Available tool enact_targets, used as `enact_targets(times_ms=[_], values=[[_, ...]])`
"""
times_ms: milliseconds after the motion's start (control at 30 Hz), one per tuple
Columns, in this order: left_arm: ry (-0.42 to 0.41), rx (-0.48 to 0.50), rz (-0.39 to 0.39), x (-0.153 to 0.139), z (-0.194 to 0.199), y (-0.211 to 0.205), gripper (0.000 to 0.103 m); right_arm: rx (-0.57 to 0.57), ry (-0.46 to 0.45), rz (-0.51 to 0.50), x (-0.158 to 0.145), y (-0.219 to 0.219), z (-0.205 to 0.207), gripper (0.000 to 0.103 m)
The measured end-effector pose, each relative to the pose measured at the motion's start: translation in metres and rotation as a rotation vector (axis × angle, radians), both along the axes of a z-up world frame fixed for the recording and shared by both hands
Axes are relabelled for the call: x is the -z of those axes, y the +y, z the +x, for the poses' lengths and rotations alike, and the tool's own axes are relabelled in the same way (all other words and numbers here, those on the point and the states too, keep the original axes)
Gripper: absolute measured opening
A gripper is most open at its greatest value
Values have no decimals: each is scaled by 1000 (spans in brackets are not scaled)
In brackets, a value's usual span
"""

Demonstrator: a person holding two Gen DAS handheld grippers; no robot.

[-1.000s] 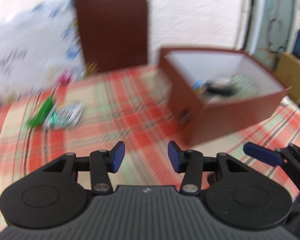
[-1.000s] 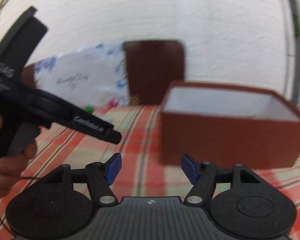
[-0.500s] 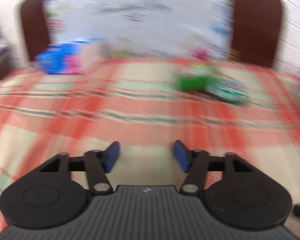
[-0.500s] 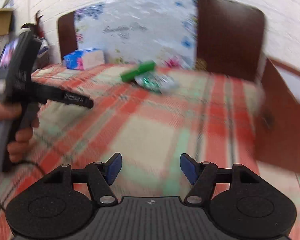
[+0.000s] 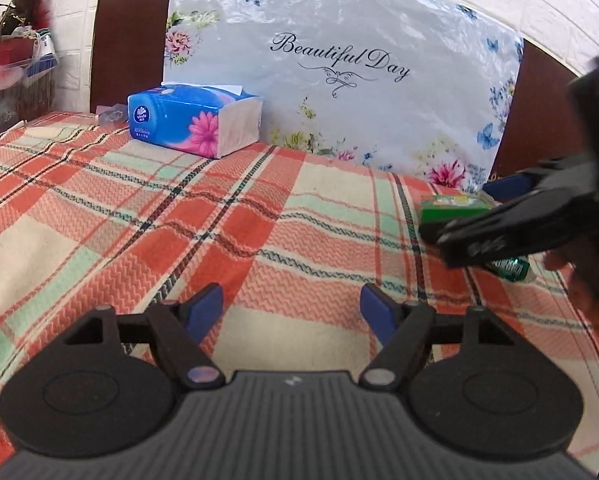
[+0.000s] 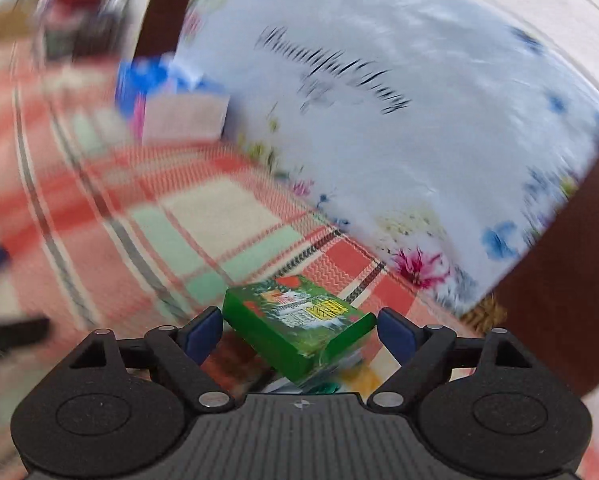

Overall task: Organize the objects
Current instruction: 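Grasp the green candy box with the right gripper, then carry the green candy box into the brown box and open the right gripper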

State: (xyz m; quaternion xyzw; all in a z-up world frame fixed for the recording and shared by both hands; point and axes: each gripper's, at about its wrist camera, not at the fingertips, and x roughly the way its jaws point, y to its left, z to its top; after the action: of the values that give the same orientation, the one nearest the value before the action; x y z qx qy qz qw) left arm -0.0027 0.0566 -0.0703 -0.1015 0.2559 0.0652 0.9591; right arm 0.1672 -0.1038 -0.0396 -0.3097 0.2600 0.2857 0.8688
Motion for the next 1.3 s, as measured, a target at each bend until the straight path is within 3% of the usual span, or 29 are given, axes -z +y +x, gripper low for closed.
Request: enact_targets(times_ms=[67,133,167,300,400,433,467,533,600,700,767,933,1033,1167,1300], values=[[-5,1,-6,0,0,0,76,-31,75,-6,0,0,7,25],[-10,0,-21,0,1,3,76,-39,117,5,-3,-1,3,2],[-12,0,-27,0,1,3,76,-46,120,4,-2,-1,-3,1],[-27,0,-59,0,-2,8,76,-86,110,25,2,-2,-39,1],[-56,-18,-147,-1,-7,23,76,-78,149,87,-2,-11,-60,1],[-61,-28,-186,0,-8,30,76,-61,157,112,-5,-15,-63,9],[-63,-41,-223,1,-9,36,76,-46,174,154,-9,-20,-61,29],[-66,-47,-258,1,-8,40,76,6,173,262,-22,-30,-55,49],[-62,-44,-224,0,-7,35,76,71,135,319,-30,-32,-44,50],[-56,-39,-191,0,-5,30,76,72,79,273,-31,-18,-26,59],[-58,-39,-194,0,-5,31,76,93,142,266,-27,-6,-7,84],[-65,-38,-205,1,-3,33,76,212,279,348,-13,18,26,86],[-68,-34,-206,1,-1,32,77,268,253,294,0,26,24,61],[-74,-33,-216,2,-1,34,77,163,235,265,-4,18,-13,59],[-80,-29,-231,2,-1,36,77,87,203,240,3,-22,-88,59]])
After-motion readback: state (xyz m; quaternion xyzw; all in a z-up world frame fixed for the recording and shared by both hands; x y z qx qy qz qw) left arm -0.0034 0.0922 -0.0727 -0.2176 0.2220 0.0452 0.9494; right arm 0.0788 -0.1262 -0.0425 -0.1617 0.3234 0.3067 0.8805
